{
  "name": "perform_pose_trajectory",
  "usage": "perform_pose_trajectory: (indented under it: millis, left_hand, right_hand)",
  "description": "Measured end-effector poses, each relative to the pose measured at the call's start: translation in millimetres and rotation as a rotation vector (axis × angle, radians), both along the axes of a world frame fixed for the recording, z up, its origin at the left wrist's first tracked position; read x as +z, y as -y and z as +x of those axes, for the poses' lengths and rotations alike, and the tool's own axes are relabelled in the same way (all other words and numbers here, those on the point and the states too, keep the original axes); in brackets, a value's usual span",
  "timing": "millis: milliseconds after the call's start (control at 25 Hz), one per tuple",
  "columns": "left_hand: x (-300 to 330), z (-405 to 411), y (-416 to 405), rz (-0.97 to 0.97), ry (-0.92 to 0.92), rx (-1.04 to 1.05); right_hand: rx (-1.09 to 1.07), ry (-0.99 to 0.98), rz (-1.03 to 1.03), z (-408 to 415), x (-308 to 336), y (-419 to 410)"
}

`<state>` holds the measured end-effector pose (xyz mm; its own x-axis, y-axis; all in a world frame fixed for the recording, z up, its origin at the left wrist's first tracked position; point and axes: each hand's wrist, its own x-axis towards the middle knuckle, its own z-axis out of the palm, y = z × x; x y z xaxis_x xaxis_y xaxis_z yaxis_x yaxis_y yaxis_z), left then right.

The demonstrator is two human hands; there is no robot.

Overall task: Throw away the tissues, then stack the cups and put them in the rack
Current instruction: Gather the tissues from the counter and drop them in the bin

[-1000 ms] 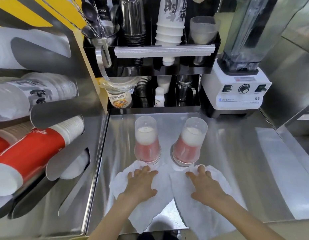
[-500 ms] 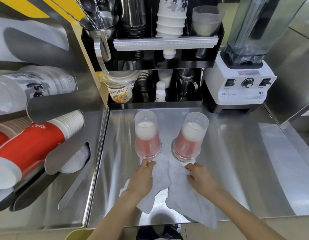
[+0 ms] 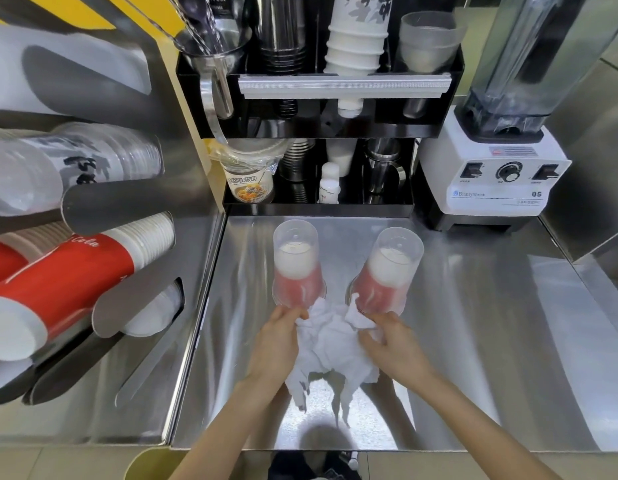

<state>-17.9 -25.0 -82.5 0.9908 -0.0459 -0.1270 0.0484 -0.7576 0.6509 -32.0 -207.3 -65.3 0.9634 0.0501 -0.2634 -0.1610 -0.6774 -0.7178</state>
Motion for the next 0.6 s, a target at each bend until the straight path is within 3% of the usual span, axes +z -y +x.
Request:
perform_pose_trajectory:
  millis: [160, 440, 600]
  left_hand:
    - [1, -4, -1, -0.087, 0.023, 0.072]
    - [9, -18, -3, -0.218, -0.09, 0.189]
    - [25, -34, -8, -0.338, -0.195, 0.127]
  right_hand:
    - [0.107, -0.105, -0.001, 0, 3, 0]
    - [0.054, 0.06, 0.111, 8, 3, -3]
    - [0.108, 0.083, 0.137, 19, 8, -10]
